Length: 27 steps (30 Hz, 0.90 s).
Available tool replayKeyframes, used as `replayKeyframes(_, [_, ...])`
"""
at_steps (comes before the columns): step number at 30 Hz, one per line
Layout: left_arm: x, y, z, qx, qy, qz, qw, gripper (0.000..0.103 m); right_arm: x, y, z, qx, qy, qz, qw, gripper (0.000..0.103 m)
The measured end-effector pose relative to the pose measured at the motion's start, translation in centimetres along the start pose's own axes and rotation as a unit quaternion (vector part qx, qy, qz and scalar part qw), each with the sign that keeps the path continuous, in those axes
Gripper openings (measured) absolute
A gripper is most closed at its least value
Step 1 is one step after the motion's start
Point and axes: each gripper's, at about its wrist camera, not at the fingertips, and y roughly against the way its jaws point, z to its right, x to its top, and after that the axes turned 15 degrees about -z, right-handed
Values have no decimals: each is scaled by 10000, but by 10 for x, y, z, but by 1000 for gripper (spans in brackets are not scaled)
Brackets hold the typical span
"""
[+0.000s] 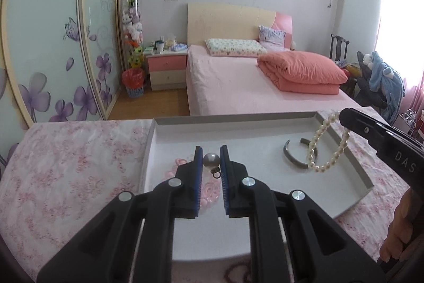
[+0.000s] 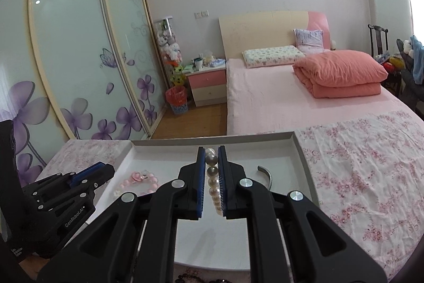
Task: Organize jewelry
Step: 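Carry the pearl earring into the tray with the left tool while the right tool releases the necklace there, then withdraw the left tool from the tray while the right tool grasps the pink pearl bracelet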
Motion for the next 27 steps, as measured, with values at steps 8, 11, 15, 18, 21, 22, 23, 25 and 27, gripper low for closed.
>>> replayKeyframes(8, [8, -25, -7, -57, 201, -272, 9994, 35, 1, -13, 7, -6, -132, -250, 9996, 37])
replayKeyframes(11, [7, -24, -14, -52, 292, -266, 9992, 36, -1, -8, 12, -59, -115, -195, 9997, 38])
replayKeyframes(15, [4, -16, -22, -26, 383, -228, 9990, 36, -7, 0, 19, -80, -190, -171, 9996, 38])
replayKeyframes(18, [3, -11, -27, -84, 425, -223, 9988, 37, -9, 5, 19, -77, -206, -170, 9996, 38])
replayKeyframes(21, [1, -5, -27, -122, 457, -193, 9987, 39, -11, 7, 18, -90, -168, -191, 9996, 38])
replayKeyframes(22, [0, -2, -28, -136, 463, -180, 9987, 40, -12, 8, 18, -83, -159, -199, 9996, 38])
replayKeyframes(23, [-2, 0, -28, -149, 468, -173, 9986, 40, -14, 9, 18, -74, -143, -209, 9997, 38])
replayKeyframes(25, [-5, 6, -29, -176, 466, -165, 9986, 40, -19, 14, 17, -63, -87, -236, 9997, 38])
replayKeyframes(27, [-10, 13, -29, -215, 460, -153, 9986, 40, -25, 19, 16, -64, -34, -296, 9995, 38])
